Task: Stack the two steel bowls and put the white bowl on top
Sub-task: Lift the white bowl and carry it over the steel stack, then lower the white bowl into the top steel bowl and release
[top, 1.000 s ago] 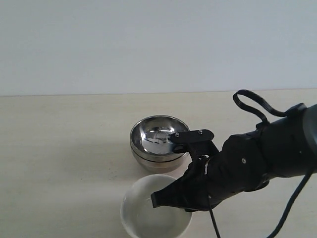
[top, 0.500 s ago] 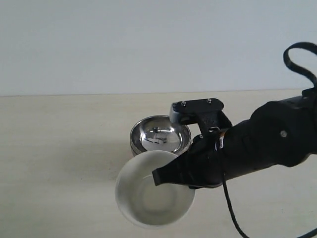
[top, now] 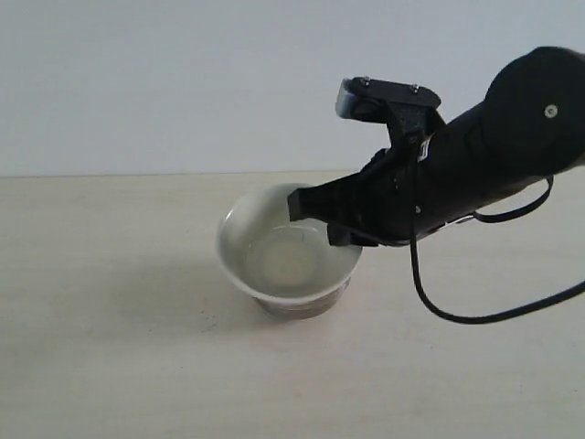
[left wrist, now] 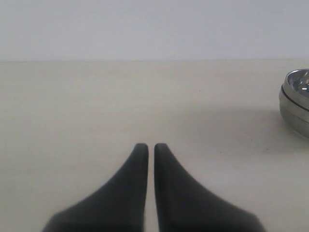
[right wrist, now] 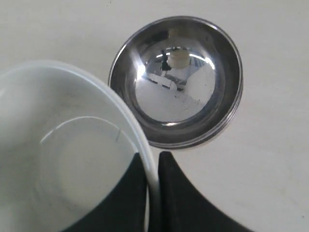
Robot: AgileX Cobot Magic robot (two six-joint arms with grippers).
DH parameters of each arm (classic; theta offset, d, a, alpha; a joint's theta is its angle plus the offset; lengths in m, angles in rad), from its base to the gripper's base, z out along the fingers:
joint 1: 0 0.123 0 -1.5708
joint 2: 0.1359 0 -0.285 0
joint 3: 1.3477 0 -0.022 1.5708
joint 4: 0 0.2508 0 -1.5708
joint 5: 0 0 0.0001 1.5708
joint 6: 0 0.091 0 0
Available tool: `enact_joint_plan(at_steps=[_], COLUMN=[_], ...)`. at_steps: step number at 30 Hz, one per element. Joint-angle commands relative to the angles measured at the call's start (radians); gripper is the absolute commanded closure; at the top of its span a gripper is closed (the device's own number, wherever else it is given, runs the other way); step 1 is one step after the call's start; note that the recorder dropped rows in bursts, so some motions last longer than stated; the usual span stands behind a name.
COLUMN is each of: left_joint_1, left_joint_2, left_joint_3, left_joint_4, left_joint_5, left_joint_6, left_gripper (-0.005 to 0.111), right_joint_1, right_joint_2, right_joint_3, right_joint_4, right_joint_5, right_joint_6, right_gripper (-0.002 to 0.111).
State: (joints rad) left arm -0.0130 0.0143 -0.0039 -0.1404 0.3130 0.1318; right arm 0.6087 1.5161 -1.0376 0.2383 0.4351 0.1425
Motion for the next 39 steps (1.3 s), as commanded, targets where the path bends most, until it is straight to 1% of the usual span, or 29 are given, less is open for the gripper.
enact_joint_plan(at_steps=[1, 5, 12, 17, 25, 31, 39], left_joint_1=[0.003, 0.003, 0.003, 0.003, 0.003, 0.003, 0.003], left_joint_2=[-0.007, -0.007, -0.007, -0.007, -0.007, -0.007, -0.007], left_joint_3=[0.004, 0.004, 0.004, 0.004, 0.004, 0.004, 0.004], left_joint_4=[-0.008, -0.008, -0.008, -0.008, -0.008, -0.008, -0.008], left_joint_5=[-0.002, -0.002, -0.002, -0.002, -0.002, -0.002, -0.002], left_joint_6=[-0.009, -0.009, -0.009, -0.009, -0.009, -0.009, -0.009], left_gripper=[0.103, 0.103, 0.103, 0.103, 0.103, 0.103, 0.103], right_joint_1=[-0.031, -0.041, -0.057, -0.091, -0.100, -0.120, -0.121], right_joint_2=[0.002, 0.054, 0.138, 0.161, 0.168, 0.235, 0.374], right_joint_3=[-0.066, -0.168, -0.291, -0.292, -0.297, -0.378, -0.480], right_joint_4=[-0.009, -0.018, -0.017, -0.011, -0.015, -0.013, -0.011], right_joint_5=[0.046, 0.141, 0.218, 0.220, 0.178, 0.261, 0.257], right_joint_6=[0.005, 0.015, 0.063, 0.081, 0.076, 0.074, 0.072], right_gripper=[0.108, 0.108, 0.108, 0.108, 0.108, 0.108, 0.108])
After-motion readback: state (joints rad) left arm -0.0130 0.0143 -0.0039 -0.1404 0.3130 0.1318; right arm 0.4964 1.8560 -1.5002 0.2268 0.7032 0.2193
